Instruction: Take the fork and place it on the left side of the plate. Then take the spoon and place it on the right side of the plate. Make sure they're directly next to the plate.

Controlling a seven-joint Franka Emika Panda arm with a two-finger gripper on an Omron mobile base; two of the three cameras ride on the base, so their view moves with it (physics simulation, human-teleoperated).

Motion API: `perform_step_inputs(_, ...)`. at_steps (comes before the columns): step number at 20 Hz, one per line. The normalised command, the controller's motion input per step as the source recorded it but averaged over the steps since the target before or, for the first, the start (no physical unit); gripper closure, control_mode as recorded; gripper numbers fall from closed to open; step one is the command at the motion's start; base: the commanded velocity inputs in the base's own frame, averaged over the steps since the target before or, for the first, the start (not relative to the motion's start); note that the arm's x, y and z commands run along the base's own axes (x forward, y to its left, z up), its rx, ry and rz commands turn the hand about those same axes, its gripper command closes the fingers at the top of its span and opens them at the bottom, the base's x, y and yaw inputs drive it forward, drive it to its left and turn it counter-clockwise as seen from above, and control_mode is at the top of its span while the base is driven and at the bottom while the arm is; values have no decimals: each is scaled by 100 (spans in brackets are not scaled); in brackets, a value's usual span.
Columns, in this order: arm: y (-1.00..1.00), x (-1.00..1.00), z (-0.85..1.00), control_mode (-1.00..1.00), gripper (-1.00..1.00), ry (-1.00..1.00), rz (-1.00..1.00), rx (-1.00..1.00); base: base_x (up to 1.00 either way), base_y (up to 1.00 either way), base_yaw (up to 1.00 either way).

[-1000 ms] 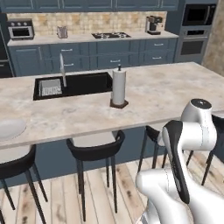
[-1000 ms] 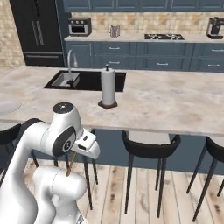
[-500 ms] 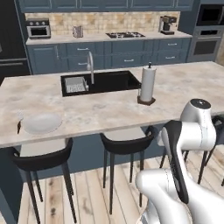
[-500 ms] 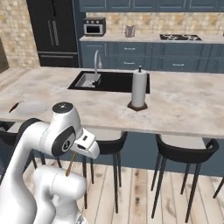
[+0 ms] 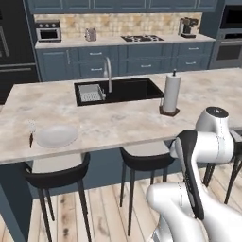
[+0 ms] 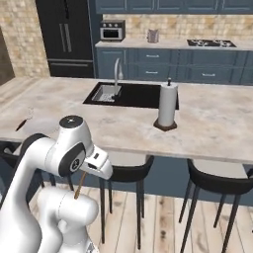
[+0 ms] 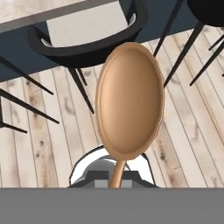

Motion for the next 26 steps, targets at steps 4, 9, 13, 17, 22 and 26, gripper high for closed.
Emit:
perform_step_inputs(4,0,0,0,100,100,0,0,0,50,46,0)
perform_step_inputs(9,0,0,0,100,100,0,0,0,40,54,0)
perform_step_inputs(13,0,0,0,100,100,0,0,0,40,54,0)
perform_step_inputs(17,0,0,0,100,100,0,0,0,46,45,0)
perform_step_inputs(22,0,0,0,100,100,0,0,0,44,34,1)
perform_step_inputs(26,7,6,2,-100,100,3,1,0,25,23,2)
